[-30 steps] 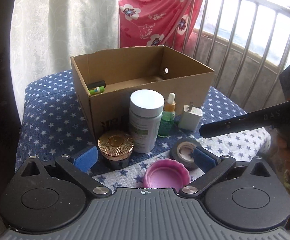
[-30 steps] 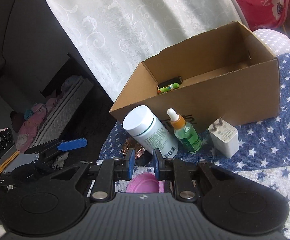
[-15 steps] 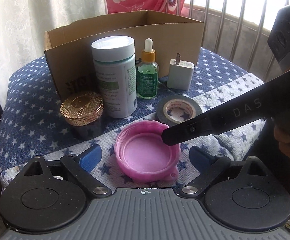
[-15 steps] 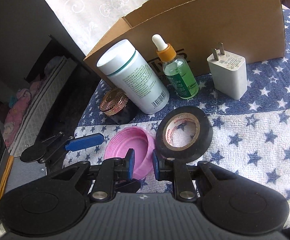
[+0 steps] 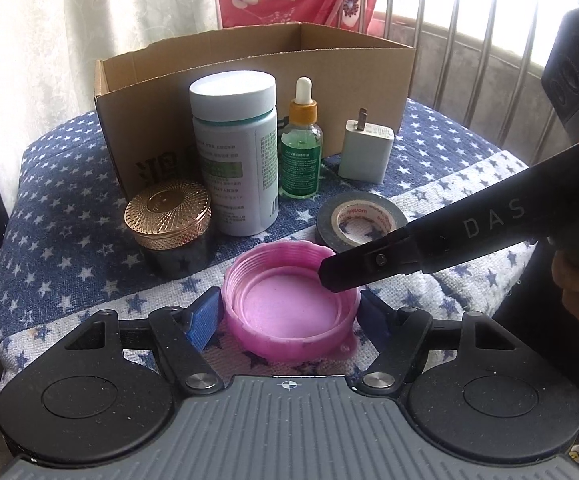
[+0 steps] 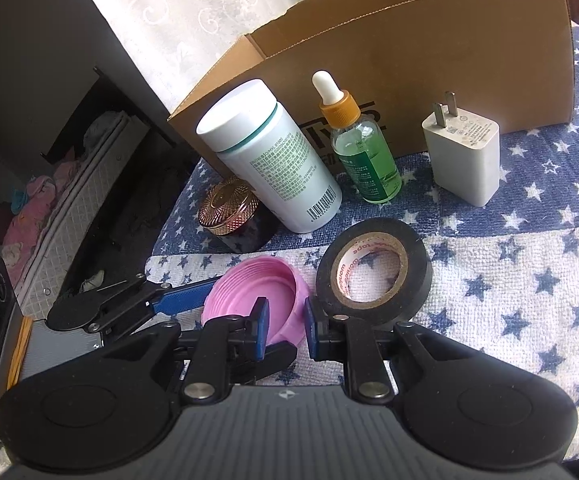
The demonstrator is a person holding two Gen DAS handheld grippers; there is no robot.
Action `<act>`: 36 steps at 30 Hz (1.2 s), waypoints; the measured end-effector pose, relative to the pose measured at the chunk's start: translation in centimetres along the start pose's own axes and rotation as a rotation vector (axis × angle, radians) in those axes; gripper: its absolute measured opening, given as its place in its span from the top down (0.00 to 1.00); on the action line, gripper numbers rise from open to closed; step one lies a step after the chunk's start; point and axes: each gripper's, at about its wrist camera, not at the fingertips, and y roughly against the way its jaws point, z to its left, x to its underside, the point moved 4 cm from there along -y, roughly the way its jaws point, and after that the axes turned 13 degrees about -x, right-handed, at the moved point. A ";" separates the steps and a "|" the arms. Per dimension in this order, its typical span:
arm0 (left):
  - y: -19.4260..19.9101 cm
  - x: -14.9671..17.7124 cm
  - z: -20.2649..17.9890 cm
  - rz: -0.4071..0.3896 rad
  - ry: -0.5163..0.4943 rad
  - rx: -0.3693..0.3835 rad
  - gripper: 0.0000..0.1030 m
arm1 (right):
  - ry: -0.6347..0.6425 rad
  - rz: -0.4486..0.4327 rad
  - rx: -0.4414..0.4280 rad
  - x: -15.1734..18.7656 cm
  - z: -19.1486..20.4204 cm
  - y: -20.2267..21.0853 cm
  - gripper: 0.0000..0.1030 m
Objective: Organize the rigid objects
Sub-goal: 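Grasp the pink lid by its rim with the right gripper, then lower the pink lid into the box and release it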
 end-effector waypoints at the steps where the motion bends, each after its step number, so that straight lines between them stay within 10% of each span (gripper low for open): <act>1: 0.4 -0.1 0.1 -0.008 0.002 -0.003 0.30 | 0.006 -0.005 -0.002 0.0 0.2 0.1 0.81; 17: 6.3 -11.7 5.5 -0.256 0.039 -0.116 0.30 | 0.278 -0.123 -0.110 -10.6 9.5 4.2 0.81; 27: -5.0 -18.9 6.7 -0.004 0.046 -0.005 0.30 | 0.103 0.012 -0.083 -20.9 3.5 0.0 0.81; 36: -12.6 -18.4 5.5 0.244 -0.006 0.016 0.29 | -0.069 0.196 -0.036 -22.2 -4.4 -5.5 0.81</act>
